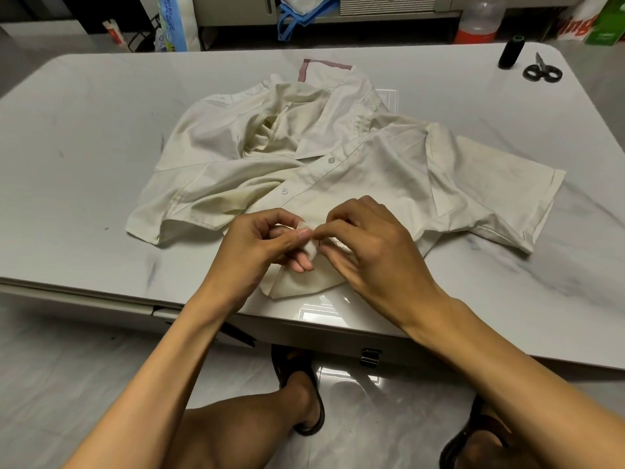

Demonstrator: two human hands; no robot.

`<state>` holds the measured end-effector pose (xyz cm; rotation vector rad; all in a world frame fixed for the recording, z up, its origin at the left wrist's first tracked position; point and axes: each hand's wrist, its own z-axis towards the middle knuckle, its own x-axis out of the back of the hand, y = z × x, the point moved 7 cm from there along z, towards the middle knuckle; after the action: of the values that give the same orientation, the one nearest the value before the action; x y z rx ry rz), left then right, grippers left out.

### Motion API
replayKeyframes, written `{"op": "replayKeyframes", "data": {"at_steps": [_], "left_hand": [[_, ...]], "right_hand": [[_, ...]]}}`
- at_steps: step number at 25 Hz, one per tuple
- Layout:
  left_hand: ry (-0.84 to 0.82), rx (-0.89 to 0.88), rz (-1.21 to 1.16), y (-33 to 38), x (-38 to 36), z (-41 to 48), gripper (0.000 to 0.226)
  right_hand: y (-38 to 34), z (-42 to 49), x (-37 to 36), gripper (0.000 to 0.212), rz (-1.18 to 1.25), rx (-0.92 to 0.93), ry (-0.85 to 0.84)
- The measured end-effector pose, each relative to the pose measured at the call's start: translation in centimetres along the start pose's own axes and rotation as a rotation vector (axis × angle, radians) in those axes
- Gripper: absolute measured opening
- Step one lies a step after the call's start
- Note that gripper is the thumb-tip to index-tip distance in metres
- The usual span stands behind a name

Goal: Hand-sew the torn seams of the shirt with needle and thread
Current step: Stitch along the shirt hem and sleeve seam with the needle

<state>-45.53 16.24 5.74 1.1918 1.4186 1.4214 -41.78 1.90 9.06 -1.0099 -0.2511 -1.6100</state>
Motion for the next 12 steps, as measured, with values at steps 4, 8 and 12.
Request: {"op": "replayKeyframes", "data": {"at_steps": [4, 8, 12], "left_hand": [[-0.014, 0.024, -0.009, -0.3, 0.0, 0.1, 0.009], [-0.019, 0.039, -0.047, -0.3, 0.0, 0.2, 0.015], [-0.027, 0.056, -0.074, -0.5, -0.2, 0.3, 0.015]], "right_hand": [[0.8, 0.2, 0.1, 0.007, 0.085, -0.067, 0.060], [1.9, 0.4, -0.1, 0.012, 0.255, -0.207, 0.073], [2.5, 0.3, -0.3, 0.011, 0.330, -0.271, 0.071]]}}
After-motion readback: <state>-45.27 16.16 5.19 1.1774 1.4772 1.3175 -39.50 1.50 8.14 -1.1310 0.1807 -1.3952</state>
